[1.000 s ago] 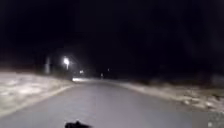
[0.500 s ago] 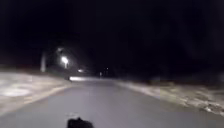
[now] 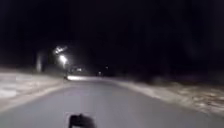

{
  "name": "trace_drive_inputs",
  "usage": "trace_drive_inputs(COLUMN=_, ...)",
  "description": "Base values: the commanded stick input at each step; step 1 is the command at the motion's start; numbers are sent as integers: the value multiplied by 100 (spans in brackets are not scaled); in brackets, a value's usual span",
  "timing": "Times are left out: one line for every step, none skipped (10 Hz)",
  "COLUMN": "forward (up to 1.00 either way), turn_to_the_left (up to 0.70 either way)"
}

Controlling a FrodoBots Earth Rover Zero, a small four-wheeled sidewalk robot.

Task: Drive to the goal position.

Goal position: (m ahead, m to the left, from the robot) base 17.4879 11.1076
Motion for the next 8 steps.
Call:
trace_drive_inputs(forward=100, turn_to_the_left=0)
trace_drive_inputs(forward=100, turn_to_the_left=0)
trace_drive_inputs(forward=100, turn_to_the_left=0)
trace_drive_inputs(forward=100, turn_to_the_left=0)
trace_drive_inputs(forward=100, turn_to_the_left=0)
trace_drive_inputs(forward=100, turn_to_the_left=0)
trace_drive_inputs(forward=100, turn_to_the_left=0)
trace_drive_inputs(forward=100, turn_to_the_left=0)
